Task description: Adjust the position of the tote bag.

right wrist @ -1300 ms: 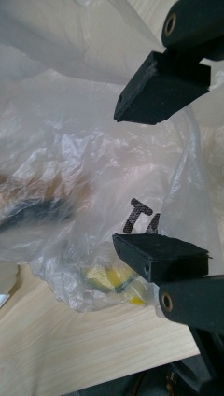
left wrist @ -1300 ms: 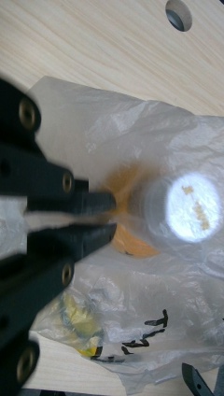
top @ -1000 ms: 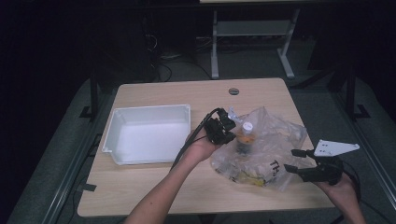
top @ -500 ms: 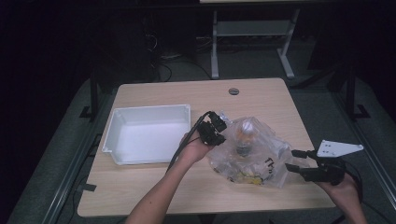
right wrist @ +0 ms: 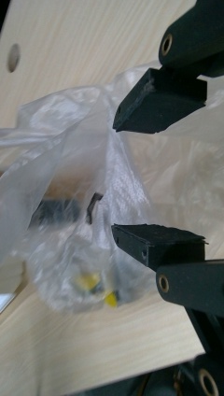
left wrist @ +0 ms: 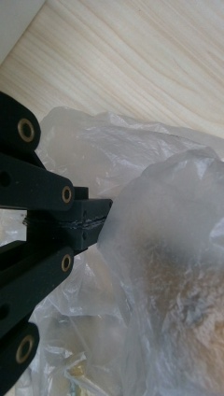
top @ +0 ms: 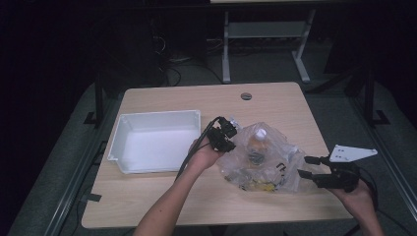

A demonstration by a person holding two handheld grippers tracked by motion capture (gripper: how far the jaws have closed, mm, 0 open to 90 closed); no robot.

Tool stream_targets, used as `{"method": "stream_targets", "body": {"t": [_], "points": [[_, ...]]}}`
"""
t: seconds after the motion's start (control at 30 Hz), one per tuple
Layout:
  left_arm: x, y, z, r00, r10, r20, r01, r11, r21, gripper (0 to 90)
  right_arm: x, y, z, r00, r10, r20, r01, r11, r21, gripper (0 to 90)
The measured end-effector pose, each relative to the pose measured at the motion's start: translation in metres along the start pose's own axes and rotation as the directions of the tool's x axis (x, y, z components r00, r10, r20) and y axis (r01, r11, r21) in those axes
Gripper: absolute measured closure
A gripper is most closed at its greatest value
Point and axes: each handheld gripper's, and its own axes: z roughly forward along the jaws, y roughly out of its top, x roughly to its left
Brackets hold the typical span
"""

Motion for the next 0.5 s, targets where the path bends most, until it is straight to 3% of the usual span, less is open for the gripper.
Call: {"method": "stream_targets", "body": {"t": [0.07,0.23,0.37,0.5], "points": [[0.0,-0.001,0.001,1.0,-0.002,0.002,0.002,1.0,0.004,89.3,-0.003,-0.001,0.0,0.9998,0.009,0.016,-0.009,1.0,0.001,40.7],[0.0,-0.002,0.002,1.0,0.003,0.004,-0.003,1.0,0.006,88.7,-0.01,0.005,-0.004,0.9996,0.019,0.022,-0.017,0.9981,-0.058,38.2],[0.001,-0.002,0.004,1.0,-0.001,0.005,0.001,0.9999,0.015,87.6,-0.012,0.016,0.0,0.9999,-0.011,-0.001,0.011,0.9969,-0.077,38.2],[0.002,-0.002,0.005,1.0,0.002,0.007,-0.002,0.9999,0.012,87.1,-0.006,0.029,0.008,0.9962,-0.08,-0.034,0.078,0.9945,-0.07,48.2]]}}
